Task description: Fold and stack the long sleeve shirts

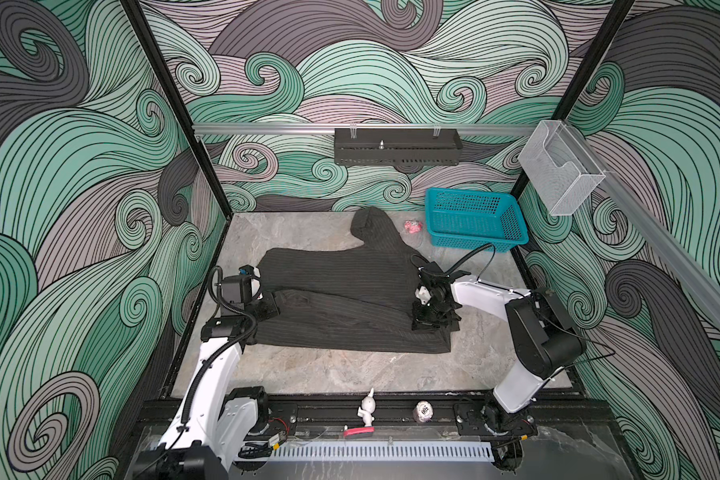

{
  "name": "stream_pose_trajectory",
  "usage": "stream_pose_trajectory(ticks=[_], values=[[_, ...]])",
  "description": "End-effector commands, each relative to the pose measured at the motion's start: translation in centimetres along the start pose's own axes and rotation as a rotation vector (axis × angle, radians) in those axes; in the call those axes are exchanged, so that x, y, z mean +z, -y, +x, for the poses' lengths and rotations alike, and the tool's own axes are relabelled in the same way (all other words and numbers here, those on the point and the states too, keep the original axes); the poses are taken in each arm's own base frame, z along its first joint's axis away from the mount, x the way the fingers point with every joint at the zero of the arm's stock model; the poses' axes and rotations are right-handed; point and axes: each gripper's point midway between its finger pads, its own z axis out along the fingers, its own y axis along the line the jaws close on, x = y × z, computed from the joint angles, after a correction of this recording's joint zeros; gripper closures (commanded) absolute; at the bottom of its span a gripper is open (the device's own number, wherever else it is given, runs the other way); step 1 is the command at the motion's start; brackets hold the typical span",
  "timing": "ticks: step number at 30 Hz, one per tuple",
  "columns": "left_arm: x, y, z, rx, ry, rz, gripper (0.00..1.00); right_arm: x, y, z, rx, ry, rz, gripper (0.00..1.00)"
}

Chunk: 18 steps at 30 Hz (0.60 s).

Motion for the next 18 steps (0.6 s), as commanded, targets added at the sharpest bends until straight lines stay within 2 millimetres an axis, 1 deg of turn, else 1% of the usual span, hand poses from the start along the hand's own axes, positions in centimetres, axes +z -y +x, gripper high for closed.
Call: stream_pose_trajectory(ticks=[1, 4, 5, 6, 7, 9, 10, 11, 12, 14, 15, 16, 17, 18], values=[[1.5, 0.1, -2.5, -0.045, 0.075, 0.009, 1.00, 2.0, 4.6, 0.5, 0.107, -0.037, 0.138, 0.74], [3.3, 1.9, -4.8, -0.056, 0.090, 0.096, 1.00, 1.0, 5.9, -0.5, 0.160, 0.014, 0.138, 0.75], [3.9, 2.7, -5.8, -0.060, 0.082, 0.130, 1.00, 0.8, 6.0, -0.9, 0.175, 0.027, 0.128, 0.75], [4.7, 3.4, -6.3, -0.065, 0.063, 0.151, 1.00, 0.6, 6.0, -1.2, 0.183, 0.037, 0.129, 0.75], [5.3, 4.5, -7.5, -0.056, 0.052, 0.178, 1.00, 0.4, 6.1, -1.5, 0.187, 0.044, 0.136, 0.75], [5.9, 7.4, -9.9, 0.004, 0.065, 0.237, 1.00, 0.2, 6.0, -1.8, 0.195, 0.053, 0.138, 0.74], [5.7, 9.3, -11.5, 0.046, 0.086, 0.277, 1.00, 0.2, 6.1, -2.0, 0.198, 0.053, 0.138, 0.75], [5.0, 11.3, -12.9, 0.089, 0.118, 0.321, 1.00, 0.2, 6.0, -2.1, 0.200, 0.053, 0.137, 0.75], [4.9, 13.4, -14.0, 0.136, 0.130, 0.365, 1.00, 0.3, 6.1, -2.1, 0.203, 0.051, 0.135, 0.75], [2.4, 17.9, -16.0, 0.238, 0.183, 0.485, 1.00, 0.3, 6.1, -2.2, 0.205, 0.053, 0.137, 0.75], [0.5, 19.9, -16.7, 0.288, 0.222, 0.551, 1.00, 0.3, 6.2, -2.2, 0.206, 0.053, 0.137, 0.74], [-1.7, 21.6, -17.1, 0.338, 0.264, 0.613, 1.00, 0.2, 6.1, -2.1, 0.205, 0.055, 0.136, 0.75], [-3.9, 22.6, -17.1, 0.383, 0.307, 0.659, 1.00, 0.2, 6.2, -2.1, 0.205, 0.054, 0.136, 0.75], [-5.3, 23.0, -16.4, 0.412, 0.327, 0.684, 1.00, 0.2, 6.2, -2.1, 0.205, 0.056, 0.137, 0.75]])
